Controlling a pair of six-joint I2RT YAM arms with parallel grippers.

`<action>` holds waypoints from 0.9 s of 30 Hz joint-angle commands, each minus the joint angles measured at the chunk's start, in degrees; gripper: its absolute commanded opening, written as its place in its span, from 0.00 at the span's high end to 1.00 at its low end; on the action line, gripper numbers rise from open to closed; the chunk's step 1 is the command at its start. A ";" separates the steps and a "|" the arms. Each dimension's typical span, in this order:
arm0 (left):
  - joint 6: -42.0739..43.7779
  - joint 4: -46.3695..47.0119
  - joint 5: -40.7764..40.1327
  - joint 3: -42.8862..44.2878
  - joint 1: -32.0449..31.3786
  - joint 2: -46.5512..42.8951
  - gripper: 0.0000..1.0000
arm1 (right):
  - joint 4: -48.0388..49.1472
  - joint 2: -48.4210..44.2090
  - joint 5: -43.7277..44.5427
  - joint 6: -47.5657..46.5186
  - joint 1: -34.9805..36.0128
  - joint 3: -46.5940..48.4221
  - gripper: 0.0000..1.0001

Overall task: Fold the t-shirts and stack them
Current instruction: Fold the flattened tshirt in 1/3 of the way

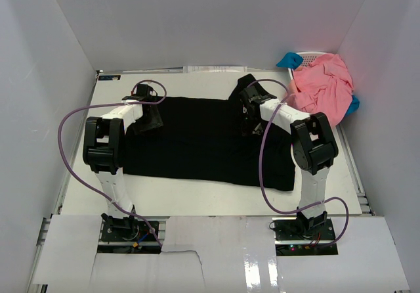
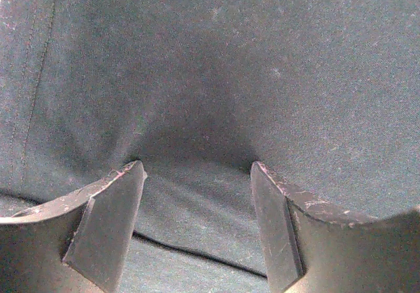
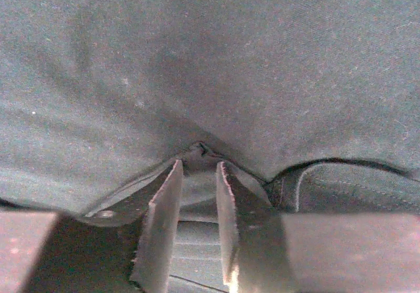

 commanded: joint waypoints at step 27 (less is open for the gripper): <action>0.43 -2.47 -0.13 -3.11 -0.37 1.79 0.23 | -0.78 -0.62 -7.19 0.12 0.24 8.82 0.92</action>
